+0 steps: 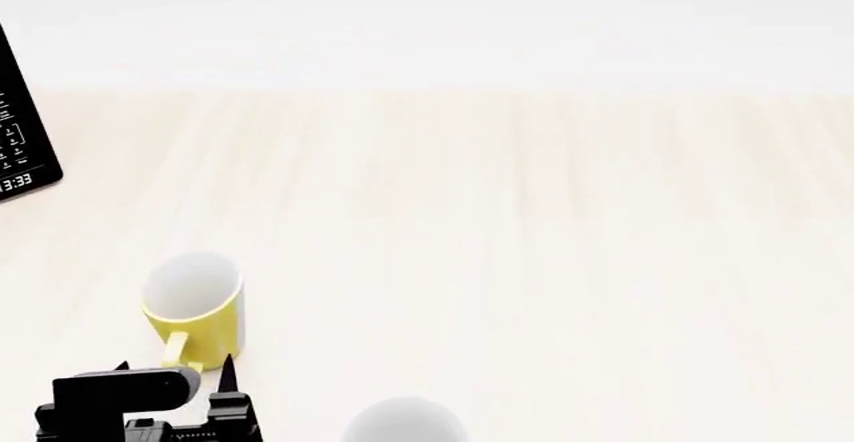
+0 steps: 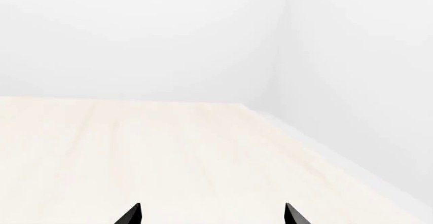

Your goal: Put the yellow and white mug to the front of the white mug.

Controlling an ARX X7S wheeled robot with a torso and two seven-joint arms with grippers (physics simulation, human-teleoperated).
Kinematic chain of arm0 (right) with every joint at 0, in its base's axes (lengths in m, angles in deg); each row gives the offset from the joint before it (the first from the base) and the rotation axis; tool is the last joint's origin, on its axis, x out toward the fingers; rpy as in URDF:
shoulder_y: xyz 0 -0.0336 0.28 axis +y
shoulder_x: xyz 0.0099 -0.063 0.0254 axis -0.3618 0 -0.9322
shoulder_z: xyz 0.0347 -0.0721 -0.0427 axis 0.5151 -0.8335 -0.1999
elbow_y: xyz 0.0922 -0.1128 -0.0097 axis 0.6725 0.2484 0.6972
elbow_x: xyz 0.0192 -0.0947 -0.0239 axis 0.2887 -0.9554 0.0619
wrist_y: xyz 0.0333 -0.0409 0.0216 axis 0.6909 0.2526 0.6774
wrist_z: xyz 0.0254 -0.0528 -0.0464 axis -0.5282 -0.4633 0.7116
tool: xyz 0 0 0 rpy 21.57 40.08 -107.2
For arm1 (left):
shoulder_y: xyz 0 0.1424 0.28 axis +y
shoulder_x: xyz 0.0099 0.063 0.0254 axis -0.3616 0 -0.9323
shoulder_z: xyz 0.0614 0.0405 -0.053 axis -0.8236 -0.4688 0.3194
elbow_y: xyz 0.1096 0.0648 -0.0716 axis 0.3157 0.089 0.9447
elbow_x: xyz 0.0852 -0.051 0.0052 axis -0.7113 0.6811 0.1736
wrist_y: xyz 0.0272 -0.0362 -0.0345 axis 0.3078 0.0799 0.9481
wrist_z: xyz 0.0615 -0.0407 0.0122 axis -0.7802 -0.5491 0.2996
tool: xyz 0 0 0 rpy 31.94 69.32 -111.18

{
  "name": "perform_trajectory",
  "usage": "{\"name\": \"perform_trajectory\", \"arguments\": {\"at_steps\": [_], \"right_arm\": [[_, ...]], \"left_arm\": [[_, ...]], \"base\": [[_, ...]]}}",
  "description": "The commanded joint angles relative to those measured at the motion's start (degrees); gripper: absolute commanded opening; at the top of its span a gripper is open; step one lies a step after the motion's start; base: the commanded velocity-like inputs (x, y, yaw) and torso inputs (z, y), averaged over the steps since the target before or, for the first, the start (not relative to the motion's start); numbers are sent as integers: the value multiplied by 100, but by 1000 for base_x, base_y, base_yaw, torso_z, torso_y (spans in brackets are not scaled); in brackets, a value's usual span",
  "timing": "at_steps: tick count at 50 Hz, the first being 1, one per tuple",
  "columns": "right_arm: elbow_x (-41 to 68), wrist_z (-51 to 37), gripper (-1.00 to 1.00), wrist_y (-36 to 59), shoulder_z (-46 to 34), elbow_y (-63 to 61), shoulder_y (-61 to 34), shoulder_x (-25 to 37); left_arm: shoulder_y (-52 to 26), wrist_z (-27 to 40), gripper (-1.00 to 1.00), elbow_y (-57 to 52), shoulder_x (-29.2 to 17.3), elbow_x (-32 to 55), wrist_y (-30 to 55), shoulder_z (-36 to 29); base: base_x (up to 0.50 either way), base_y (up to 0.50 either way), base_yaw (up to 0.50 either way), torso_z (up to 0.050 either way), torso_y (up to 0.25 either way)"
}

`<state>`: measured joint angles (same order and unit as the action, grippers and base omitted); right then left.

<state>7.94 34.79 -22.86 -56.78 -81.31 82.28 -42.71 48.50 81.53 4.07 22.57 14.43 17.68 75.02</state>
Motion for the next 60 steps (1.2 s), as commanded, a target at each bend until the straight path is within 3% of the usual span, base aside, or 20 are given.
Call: {"name": "perform_trajectory", "arguments": {"at_steps": [1,8,9,27,40,45,47,49,50,52,53,54,56,58,60], "right_arm": [[6,-28,100,-7,-33,16,-3,21],[1,-49,100,-7,-55,33,-13,32],[-3,-51,100,-5,-62,36,-17,33],[15,-90,100,-8,-103,107,-31,66],[48,-120,100,-13,-104,41,7,99],[85,-134,100,-42,-69,45,27,115],[89,-146,100,-40,-65,30,35,118],[100,-145,100,-32,-68,-23,53,125],[90,-151,100,-33,-68,-45,65,132],[110,-151,100,-44,-53,-47,75,142],[125,-150,100,-65,-37,-16,78,147],[132,-150,100,-82,-27,10,80,152],[158,-165,100,-89,12,-17,113,163],[175,-184,100,-37,38,-63,106,183],[169,-192,100,-27,33,-41,90,189]], "left_arm": [[-76,26,100,206,-28,60,-111,-32],[-154,37,100,266,-57,81,-152,-60],[-135,53,-100,202,-64,86,-133,-66],[-41,81,-100,90,-143,13,-293,-264],[-3,-171,-100,-206,-450,5,-238,-426],[-645,-906,-100,671,-697,-313,-900,-777],[-1124,-1634,-100,1213,-812,-255,-902,-984],[-1481,-1879,-100,1791,-842,-437,-1530,-1096],[-1755,-2738,-100,1879,-892,126,-1180,-1038],[-2114,-2950,-100,2361,-948,-243,-1598,-1277],[-2219,-3421,-100,2513,-949,-140,-1719,-1346],[-2609,-4280,-100,2695,-964,405,-1450,-1268],[-3277,-5448,-100,3430,-916,640,-1272,-1291],[-4225,-6216,-100,4838,-729,661,-1293,-1310],[-4435,-6528,-100,5182,-686,611,-1550,-1329]], "base": [[0,0,0,0,0],[0,0,0,0,0],[0,0,0,0,0],[0,0,0,0,0],[0,0,0,0,0],[0,0,0,0,3],[0,0,0,0,0],[0,0,0,0,0],[0,0,0,0,0],[0,0,0,0,0],[0,0,0,0,0],[0,0,0,0,0],[0,0,0,0,0],[0,0,0,0,0],[0,0,0,0,0]]}}
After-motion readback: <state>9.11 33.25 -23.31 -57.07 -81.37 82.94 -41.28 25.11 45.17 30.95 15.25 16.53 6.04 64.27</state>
